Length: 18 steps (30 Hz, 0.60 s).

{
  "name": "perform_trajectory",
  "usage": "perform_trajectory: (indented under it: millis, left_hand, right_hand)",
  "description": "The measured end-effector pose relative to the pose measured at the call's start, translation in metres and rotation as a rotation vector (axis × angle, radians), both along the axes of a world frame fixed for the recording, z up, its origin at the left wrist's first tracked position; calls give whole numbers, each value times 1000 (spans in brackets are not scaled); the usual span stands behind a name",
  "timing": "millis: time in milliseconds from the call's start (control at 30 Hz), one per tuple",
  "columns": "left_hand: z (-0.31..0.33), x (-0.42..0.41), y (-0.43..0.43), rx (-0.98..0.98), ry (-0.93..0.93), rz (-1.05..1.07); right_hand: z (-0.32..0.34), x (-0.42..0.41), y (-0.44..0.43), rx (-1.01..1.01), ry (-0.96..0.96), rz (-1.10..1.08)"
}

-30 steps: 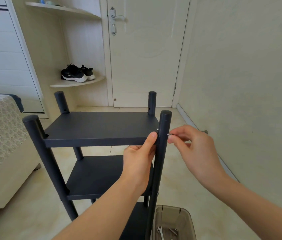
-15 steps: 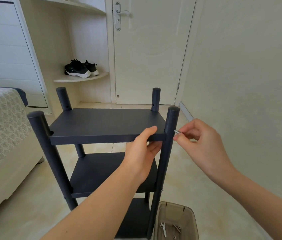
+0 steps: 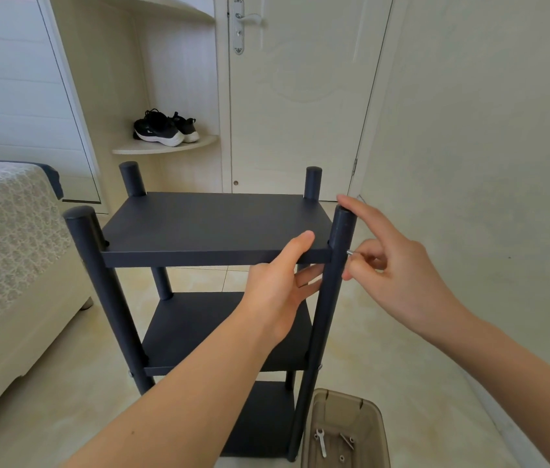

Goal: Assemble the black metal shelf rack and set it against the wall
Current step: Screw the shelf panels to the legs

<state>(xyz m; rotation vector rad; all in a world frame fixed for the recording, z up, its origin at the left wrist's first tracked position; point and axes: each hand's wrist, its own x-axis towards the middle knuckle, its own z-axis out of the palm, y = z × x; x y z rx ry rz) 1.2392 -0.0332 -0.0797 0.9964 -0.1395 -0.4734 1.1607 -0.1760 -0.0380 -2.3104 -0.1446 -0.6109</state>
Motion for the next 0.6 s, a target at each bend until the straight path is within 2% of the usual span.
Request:
perform_trajectory:
  millis: [600]
  left_hand:
    - [0, -1, -2, 38, 13, 92]
  right_hand:
    - [-6, 0, -6, 154, 100, 0]
